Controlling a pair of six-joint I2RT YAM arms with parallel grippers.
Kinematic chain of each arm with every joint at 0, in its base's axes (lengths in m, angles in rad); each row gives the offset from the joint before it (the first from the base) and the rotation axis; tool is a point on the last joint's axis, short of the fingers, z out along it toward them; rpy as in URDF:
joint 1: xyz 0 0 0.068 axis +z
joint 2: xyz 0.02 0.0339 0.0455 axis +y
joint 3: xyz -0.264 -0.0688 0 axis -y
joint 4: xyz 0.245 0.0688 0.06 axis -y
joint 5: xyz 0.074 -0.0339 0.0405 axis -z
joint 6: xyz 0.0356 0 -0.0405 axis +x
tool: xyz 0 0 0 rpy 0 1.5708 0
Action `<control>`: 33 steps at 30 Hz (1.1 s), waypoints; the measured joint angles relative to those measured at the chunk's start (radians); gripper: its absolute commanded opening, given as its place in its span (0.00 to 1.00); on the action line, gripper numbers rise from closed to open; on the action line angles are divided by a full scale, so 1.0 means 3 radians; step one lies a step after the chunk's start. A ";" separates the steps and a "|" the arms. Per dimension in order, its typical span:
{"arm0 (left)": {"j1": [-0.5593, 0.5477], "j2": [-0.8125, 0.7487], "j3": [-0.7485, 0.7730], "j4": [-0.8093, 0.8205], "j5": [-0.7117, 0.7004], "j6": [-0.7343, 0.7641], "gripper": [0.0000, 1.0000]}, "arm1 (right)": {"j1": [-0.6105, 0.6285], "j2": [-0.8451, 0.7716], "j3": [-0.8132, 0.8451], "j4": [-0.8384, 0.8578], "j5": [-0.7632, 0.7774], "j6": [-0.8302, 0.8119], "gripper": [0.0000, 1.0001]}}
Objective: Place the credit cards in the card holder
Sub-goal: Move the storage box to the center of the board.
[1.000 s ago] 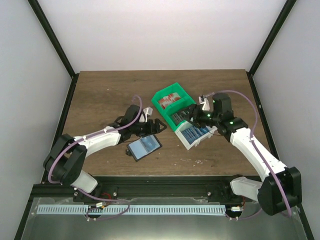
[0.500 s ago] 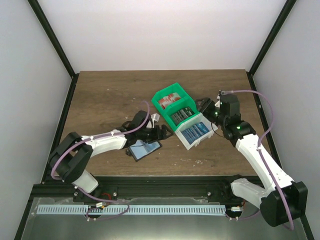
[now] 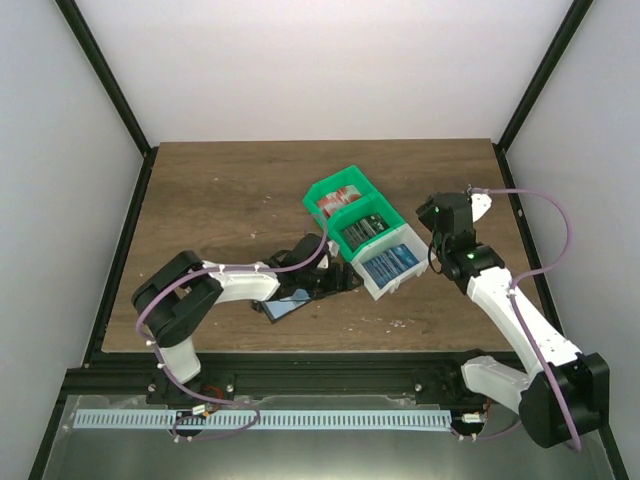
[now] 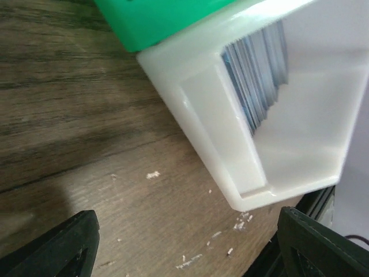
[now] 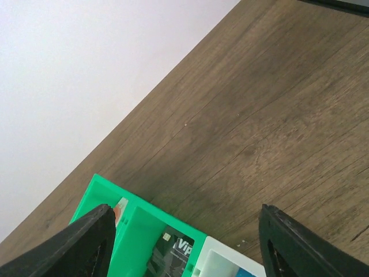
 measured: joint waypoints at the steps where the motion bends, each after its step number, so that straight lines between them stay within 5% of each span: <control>1: 0.0000 0.0025 0.0000 0.0014 -0.0009 -0.0039 0.85 | 0.0000 -0.0011 -0.0006 0.0009 0.0011 -0.0001 0.70; 20: -0.0074 0.0528 0.0434 0.0195 -0.0360 -0.0598 0.78 | 0.0000 -0.0084 -0.0014 -0.0037 -0.0300 -0.0001 0.72; 26: -0.0131 0.0676 0.0699 -0.0042 -0.0554 -0.0624 0.56 | 0.0000 -0.0079 0.0009 -0.0135 -0.0439 0.0000 0.75; 33: -0.0131 0.0688 0.0852 -0.0328 -0.0772 -0.0387 0.50 | 0.0000 -0.0024 0.0154 -0.0357 -0.0589 0.0000 0.75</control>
